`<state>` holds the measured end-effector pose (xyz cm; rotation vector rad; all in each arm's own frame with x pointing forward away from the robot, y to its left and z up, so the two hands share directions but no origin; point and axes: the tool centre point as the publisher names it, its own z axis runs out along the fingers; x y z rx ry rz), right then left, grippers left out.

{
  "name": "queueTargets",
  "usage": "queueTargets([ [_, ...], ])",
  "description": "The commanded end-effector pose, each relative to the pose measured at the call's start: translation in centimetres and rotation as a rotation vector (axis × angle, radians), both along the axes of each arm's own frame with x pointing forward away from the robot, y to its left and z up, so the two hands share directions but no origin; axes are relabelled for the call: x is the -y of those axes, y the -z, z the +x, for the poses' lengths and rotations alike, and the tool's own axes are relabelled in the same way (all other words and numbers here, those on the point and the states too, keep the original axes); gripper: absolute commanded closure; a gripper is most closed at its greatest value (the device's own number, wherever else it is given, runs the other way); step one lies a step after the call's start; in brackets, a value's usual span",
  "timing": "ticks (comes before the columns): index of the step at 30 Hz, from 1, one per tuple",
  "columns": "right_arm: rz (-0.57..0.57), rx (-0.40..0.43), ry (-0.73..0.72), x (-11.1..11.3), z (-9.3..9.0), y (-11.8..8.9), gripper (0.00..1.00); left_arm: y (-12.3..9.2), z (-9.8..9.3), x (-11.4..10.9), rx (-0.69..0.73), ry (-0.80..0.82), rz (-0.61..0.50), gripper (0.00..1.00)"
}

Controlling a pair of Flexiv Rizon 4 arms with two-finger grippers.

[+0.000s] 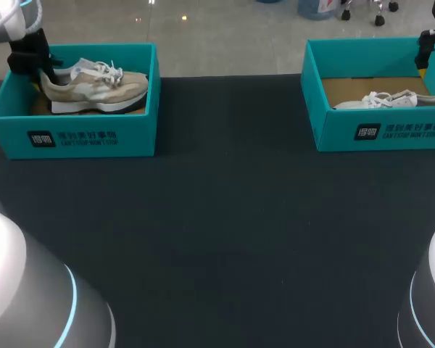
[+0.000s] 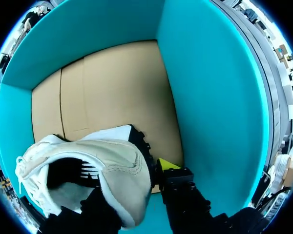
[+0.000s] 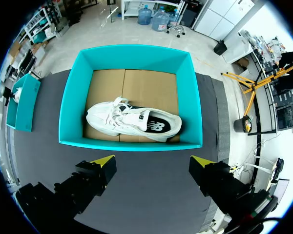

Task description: Take the shoe out of the shoebox, open the shoe tongue, remove and reinsert the insole, then place the shoe into the shoebox

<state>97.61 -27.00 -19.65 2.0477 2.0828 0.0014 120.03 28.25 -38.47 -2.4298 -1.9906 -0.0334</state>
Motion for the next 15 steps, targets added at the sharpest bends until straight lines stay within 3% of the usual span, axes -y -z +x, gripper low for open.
queueTargets([
  [1,0.000,0.002,0.001,0.0,-0.1,0.0,0.00,-0.8,0.5,-0.1,-0.009,0.019,0.003,1.00],
  [7,0.000,0.002,0.001,0.0,-0.1,0.0,0.00,-2.9,0.2,-0.3,0.004,0.036,0.012,1.00],
  [15,0.000,0.002,0.001,0.0,-0.1,0.0,0.00,-8.1,-0.9,-0.3,0.052,0.027,0.037,1.00],
])
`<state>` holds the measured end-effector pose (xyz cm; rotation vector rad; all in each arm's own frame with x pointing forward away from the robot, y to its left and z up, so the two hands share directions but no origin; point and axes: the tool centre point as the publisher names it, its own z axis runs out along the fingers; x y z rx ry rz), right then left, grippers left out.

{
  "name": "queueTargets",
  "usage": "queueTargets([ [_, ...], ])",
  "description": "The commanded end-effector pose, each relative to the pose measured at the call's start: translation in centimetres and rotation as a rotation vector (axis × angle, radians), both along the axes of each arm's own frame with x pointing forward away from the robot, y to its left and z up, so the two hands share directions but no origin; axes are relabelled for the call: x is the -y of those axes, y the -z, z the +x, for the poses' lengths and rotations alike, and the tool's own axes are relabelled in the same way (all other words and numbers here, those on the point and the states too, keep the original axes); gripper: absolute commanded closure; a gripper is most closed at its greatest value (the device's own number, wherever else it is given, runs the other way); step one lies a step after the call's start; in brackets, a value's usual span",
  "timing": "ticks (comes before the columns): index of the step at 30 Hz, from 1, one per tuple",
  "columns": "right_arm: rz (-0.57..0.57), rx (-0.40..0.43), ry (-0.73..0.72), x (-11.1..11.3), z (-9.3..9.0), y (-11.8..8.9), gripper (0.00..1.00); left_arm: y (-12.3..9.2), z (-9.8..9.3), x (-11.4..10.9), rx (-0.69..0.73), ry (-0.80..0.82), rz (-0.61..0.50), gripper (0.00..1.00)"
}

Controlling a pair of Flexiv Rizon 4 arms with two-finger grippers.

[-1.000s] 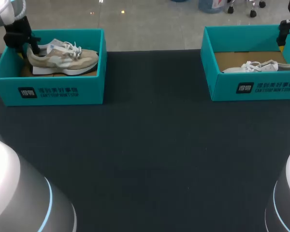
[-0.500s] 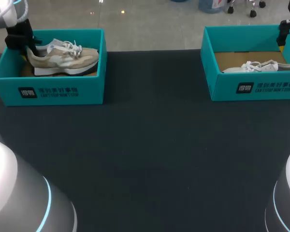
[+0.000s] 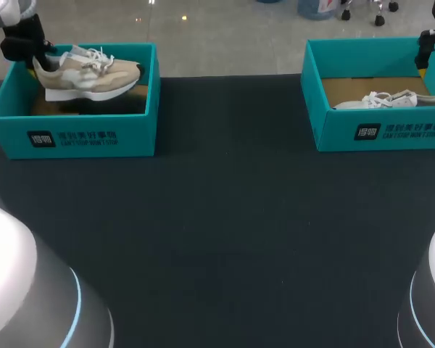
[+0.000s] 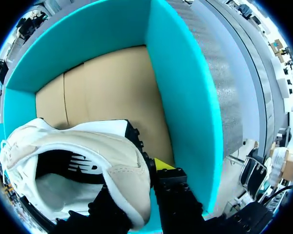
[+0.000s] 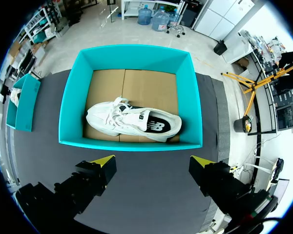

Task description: Take the shoe out of the shoebox, open the shoe tongue, remove and reinsert the insole, then place the shoe into the shoebox

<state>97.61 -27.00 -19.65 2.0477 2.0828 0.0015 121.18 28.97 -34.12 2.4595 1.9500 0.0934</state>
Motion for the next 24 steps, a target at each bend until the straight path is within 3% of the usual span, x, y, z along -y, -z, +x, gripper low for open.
queueTargets([
  [1,0.000,0.002,0.001,0.0,-0.1,0.0,0.00,-4.3,-2.1,0.4,0.037,-0.016,0.015,1.00],
  [12,0.000,0.002,0.001,0.0,-0.1,0.0,0.00,-9.0,-3.8,0.9,0.079,-0.032,0.026,1.00],
  [24,0.000,0.002,0.001,0.0,-0.1,0.0,0.00,-13.1,-6.9,2.7,0.130,-0.039,0.054,1.00],
])
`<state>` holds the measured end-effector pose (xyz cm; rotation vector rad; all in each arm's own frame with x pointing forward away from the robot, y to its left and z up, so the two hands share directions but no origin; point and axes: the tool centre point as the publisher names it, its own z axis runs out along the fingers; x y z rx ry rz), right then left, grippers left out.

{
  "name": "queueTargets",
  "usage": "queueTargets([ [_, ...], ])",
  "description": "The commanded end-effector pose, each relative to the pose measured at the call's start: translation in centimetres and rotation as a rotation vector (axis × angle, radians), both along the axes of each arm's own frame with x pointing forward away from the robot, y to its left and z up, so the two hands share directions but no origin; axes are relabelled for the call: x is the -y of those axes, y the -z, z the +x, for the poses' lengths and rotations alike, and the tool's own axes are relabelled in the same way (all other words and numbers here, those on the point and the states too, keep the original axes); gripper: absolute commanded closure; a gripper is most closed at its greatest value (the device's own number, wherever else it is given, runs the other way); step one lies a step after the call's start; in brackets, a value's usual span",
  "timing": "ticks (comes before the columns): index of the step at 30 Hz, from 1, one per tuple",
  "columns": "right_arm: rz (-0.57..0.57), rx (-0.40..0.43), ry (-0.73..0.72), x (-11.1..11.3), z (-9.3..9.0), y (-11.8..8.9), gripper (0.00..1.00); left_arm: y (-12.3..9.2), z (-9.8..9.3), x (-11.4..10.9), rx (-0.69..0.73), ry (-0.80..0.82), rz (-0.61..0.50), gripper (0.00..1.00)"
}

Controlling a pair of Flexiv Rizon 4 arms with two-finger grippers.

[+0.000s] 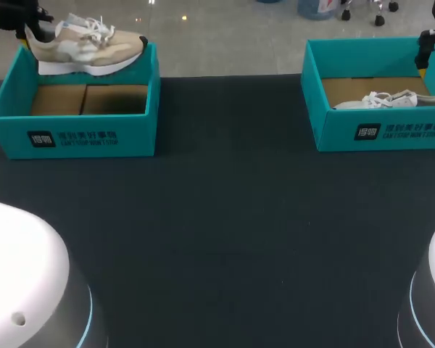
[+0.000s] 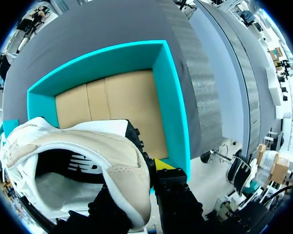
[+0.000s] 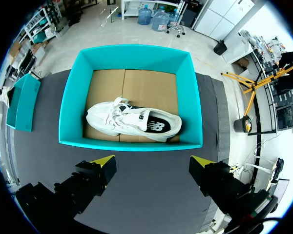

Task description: Take the shoe out of the shoebox, open the shoe tongue, remove and reinsert the insole, then place the shoe into the shoebox

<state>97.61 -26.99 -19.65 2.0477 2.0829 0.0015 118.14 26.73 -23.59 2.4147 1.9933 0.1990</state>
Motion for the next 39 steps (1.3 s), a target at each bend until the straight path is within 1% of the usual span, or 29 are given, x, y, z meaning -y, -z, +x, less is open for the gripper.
queueTargets([
  [1,0.000,0.002,0.001,0.0,-0.1,0.0,0.00,-2.8,-4.1,0.5,0.075,0.001,0.020,1.00],
  [8,0.000,0.002,0.001,0.0,-0.1,0.0,0.00,-4.5,-5.4,1.0,0.068,-0.002,0.053,1.00],
  [18,0.000,0.002,0.001,0.0,-0.1,0.0,0.00,-6.2,-5.7,0.8,0.058,-0.028,0.045,1.00],
  [36,0.000,0.002,0.001,0.0,-0.1,0.0,0.00,-6.2,-5.7,0.8,0.058,-0.028,0.045,1.00],
  [39,0.000,0.002,0.001,0.0,-0.1,0.0,0.00,-6.7,-7.2,2.2,0.065,-0.024,0.069,1.00],
])
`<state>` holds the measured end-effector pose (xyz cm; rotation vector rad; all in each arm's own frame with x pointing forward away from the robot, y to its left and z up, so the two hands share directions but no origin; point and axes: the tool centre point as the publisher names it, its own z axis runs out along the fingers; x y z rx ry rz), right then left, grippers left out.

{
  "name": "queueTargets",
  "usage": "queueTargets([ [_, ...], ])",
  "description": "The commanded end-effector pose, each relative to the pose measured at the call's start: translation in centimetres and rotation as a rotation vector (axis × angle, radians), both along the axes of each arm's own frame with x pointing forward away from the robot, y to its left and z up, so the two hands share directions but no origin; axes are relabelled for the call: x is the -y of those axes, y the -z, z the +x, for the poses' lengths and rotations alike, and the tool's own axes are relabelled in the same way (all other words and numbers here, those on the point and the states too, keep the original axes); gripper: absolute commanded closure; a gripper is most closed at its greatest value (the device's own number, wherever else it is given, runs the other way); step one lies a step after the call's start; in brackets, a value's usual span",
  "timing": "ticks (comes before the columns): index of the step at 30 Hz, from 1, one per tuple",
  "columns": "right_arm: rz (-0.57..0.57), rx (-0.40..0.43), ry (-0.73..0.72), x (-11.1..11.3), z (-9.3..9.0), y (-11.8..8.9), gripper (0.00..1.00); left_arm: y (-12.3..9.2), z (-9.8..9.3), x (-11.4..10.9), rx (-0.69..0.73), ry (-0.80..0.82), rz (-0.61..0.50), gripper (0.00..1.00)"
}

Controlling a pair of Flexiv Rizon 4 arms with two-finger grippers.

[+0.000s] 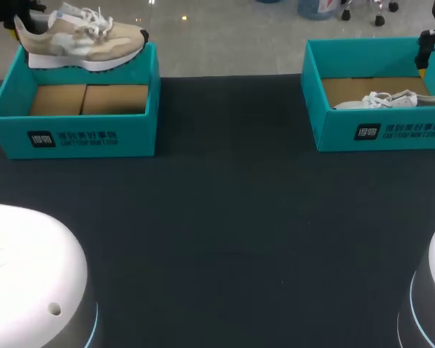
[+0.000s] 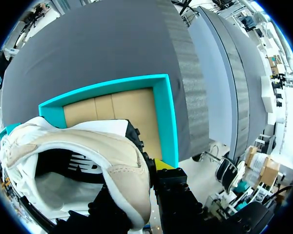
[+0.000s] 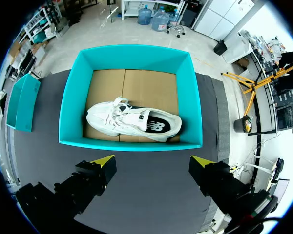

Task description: Take the shoe out of the shoebox, open the shoe tongue, remove and reinsert the insole, then place the shoe into the shoebox

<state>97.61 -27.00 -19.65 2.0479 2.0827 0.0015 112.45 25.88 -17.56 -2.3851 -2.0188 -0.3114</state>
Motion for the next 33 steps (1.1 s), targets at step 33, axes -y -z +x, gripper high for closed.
queueTargets([
  [33,0.000,0.002,0.000,0.0,-0.1,0.0,0.00,-4.1,-16.5,15.5,-0.012,0.179,0.003,1.00],
])
